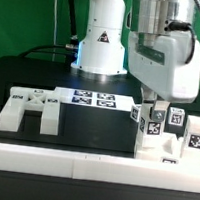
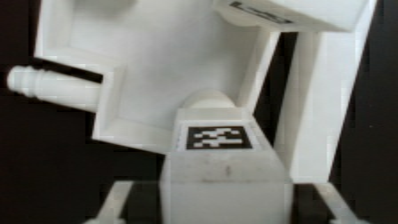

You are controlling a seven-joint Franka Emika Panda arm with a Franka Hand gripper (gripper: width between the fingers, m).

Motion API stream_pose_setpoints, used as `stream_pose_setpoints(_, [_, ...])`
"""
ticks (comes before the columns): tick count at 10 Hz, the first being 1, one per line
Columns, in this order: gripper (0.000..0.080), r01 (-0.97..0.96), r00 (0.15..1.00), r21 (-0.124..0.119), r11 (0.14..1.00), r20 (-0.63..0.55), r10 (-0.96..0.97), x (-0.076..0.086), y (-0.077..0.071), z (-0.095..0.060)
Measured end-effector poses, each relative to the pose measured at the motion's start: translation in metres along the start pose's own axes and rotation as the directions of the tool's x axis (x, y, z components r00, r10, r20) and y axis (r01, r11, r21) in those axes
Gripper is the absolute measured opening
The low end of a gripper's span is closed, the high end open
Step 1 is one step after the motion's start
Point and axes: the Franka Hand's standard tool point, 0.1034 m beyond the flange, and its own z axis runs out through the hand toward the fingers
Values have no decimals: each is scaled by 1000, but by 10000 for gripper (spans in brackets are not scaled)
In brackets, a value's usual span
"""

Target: Assemble chair

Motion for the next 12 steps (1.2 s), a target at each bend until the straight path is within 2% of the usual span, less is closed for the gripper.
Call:
stream_pose_setpoints(2, [293, -108, 994, 0, 994, 6, 108, -2, 0, 0])
stream_pose_setpoints(3, [294, -85, 996, 0, 996, 6, 85, -2, 0, 0])
stream_pose_setpoints(4, [468, -85, 996, 0, 996, 7, 85, -2, 0, 1])
stream_pose_setpoints(5, [468, -47, 999, -3, 999, 7, 48, -2, 1, 1])
stream_pose_setpoints(6, [616, 19, 1000, -8, 1000, 7, -19, -3, 1, 1])
stream_pose_setpoints(8, [639, 226, 974, -7, 974, 6, -226, -6, 1, 1])
stream_pose_setpoints(12, [649, 569, 822, -4, 822, 4, -569, -9, 0, 2])
